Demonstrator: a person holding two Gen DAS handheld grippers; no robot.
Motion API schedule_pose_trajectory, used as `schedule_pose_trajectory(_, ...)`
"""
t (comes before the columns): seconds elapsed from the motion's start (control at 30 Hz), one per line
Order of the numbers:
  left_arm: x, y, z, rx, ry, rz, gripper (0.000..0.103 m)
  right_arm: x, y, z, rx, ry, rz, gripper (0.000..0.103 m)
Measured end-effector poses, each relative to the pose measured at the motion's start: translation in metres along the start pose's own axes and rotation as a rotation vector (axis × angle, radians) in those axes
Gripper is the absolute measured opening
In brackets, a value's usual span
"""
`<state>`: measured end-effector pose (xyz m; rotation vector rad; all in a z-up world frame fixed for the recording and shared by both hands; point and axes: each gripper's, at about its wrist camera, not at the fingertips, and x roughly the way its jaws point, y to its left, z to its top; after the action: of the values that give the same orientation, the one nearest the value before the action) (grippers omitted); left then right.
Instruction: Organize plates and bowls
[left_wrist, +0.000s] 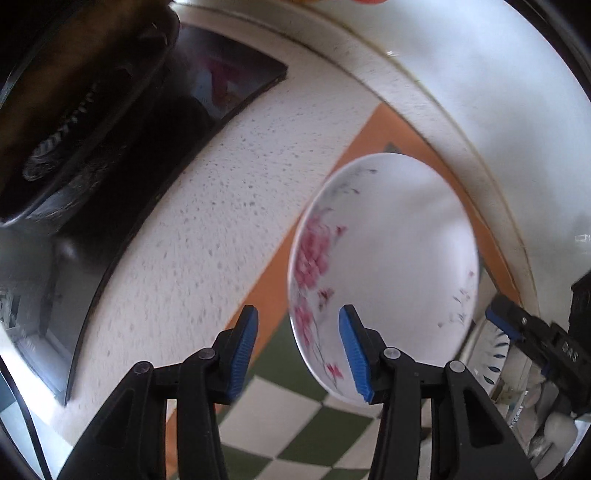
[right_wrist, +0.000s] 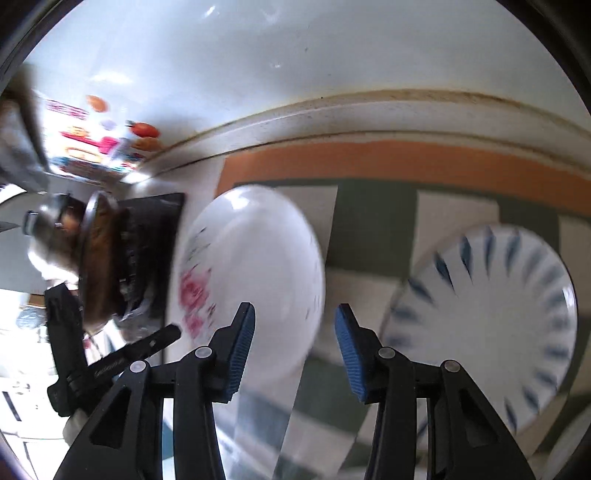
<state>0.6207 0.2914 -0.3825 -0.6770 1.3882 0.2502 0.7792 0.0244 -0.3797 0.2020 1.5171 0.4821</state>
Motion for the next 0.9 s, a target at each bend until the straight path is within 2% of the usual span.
schedule_pose_trajectory(0.1,0.015,0.003,0.008,0.011,0.034,-0.017,0.041,0.027,0.002,0.020,-0.002,0.031,-0.057,0.048)
schedule_pose_trajectory(0.17,0.020,0.004,0.010,0.023,0.036,-0.018,0.040,0.040,0.001,0.025,0.003,0.047,-0.064,0.048)
schedule_pose_trajectory(0.2,0.020,0.004,0.011,0.030,0.029,-0.019,0.037,0.046,0.000,0.028,0.007,0.058,-0.064,0.046)
schedule_pose_trajectory(0.23,0.020,0.004,0.011,0.038,0.019,-0.025,0.029,0.051,-0.001,0.031,0.014,0.063,-0.070,0.044)
schedule_pose_trajectory(0.27,0.021,0.002,0.012,0.047,0.019,-0.022,0.026,0.054,-0.001,0.032,0.020,0.063,-0.064,0.037)
schedule_pose_trajectory(0.3,0.022,-0.002,0.013,0.056,0.019,-0.018,0.025,0.057,-0.002,0.033,0.027,0.064,-0.050,0.025)
schedule_pose_trajectory(0.37,0.023,-0.008,0.017,0.072,0.015,-0.035,0.021,0.061,-0.003,0.033,0.041,0.060,-0.047,0.016)
schedule_pose_trajectory(0.5,0.023,-0.021,0.019,0.110,-0.002,0.007,0.021,0.064,-0.001,0.030,0.017,0.030,-0.056,0.016)
schedule_pose_trajectory(0.9,0.005,-0.044,0.011,0.198,-0.048,-0.002,0.021,0.038,-0.005,0.004,0.010,-0.036,-0.068,0.011)
